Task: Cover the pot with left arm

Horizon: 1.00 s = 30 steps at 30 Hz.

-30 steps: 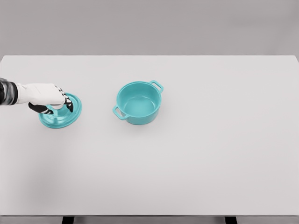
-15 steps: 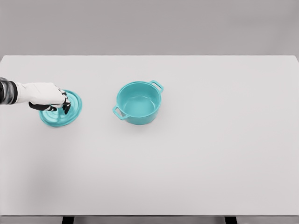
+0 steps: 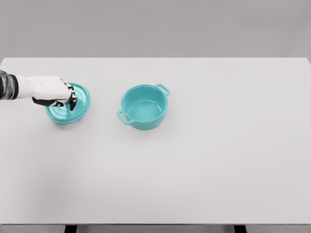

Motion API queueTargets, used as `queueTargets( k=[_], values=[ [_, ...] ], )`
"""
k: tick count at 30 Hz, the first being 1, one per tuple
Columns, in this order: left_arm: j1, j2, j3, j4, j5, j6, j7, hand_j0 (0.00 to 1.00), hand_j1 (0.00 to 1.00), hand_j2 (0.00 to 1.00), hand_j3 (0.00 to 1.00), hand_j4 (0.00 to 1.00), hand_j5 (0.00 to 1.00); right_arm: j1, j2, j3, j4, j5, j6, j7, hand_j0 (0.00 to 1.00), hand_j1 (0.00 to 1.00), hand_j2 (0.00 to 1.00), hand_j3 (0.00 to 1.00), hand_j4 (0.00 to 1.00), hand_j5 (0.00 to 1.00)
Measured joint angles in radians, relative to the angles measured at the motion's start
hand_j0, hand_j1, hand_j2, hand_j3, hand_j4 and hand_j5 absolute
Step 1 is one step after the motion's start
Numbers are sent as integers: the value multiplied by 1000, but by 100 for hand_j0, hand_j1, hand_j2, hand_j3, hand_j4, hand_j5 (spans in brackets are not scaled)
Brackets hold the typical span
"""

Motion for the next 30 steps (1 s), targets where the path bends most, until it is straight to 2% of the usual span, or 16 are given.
queueTargets(
  k=[10,20,25,30],
  values=[
    [-25,-8,-1,-93,42,0,-39,47,47,47,47,47,47,0,0,0,0,0,0,0,100,100,100,100,100,100],
    [-74,-29,-1,-148,78,0,-58,49,49,49,49,49,49,0,0,0,0,0,0,0,100,100,100,100,100,100],
    [-80,-67,-2,-166,95,0,-77,49,49,49,49,49,49,0,0,0,0,0,0,0,100,100,100,100,100,100],
    [-110,-97,-4,-170,99,0,-81,50,50,50,50,50,50,0,0,0,0,0,0,0,100,100,100,100,100,100]
  ],
)
